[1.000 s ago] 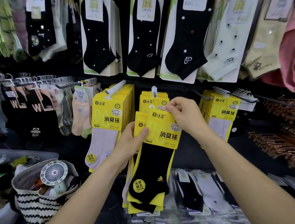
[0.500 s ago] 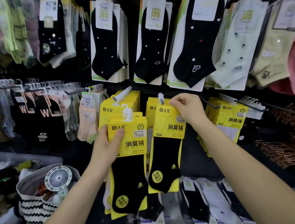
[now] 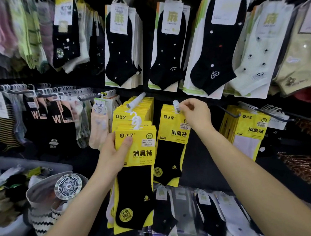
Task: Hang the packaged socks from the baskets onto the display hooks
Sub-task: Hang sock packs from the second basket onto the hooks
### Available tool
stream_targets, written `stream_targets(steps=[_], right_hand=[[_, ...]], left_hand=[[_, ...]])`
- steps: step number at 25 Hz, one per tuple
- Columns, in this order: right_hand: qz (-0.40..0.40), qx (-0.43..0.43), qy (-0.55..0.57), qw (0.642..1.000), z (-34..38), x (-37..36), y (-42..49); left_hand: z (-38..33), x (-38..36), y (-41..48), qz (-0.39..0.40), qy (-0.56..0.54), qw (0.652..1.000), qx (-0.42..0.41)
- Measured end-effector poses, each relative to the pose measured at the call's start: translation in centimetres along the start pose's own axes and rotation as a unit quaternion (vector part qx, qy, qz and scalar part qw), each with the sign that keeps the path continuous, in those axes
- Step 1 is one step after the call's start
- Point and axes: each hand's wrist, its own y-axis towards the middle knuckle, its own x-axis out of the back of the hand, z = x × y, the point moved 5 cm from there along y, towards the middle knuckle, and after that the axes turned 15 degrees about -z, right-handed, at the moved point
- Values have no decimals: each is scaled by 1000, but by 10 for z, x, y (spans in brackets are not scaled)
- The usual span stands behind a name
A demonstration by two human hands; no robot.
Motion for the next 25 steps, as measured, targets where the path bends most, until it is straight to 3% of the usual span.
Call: stream_targets(steps=[3, 8, 14, 25], right_hand=[[-76, -21, 70, 994, -5, 19, -29], [117, -79, 64, 988, -19, 1, -103], [82, -102, 156, 979, -28, 19, -93], [123, -127, 205, 963, -31, 12, -98]], left_hand=[[8, -12, 0, -1, -5, 999, 47], [10, -41, -8, 14, -7, 997, 72], [9, -52, -15, 69, -43, 994, 70], [21, -37, -2, 25, 18, 997, 63]])
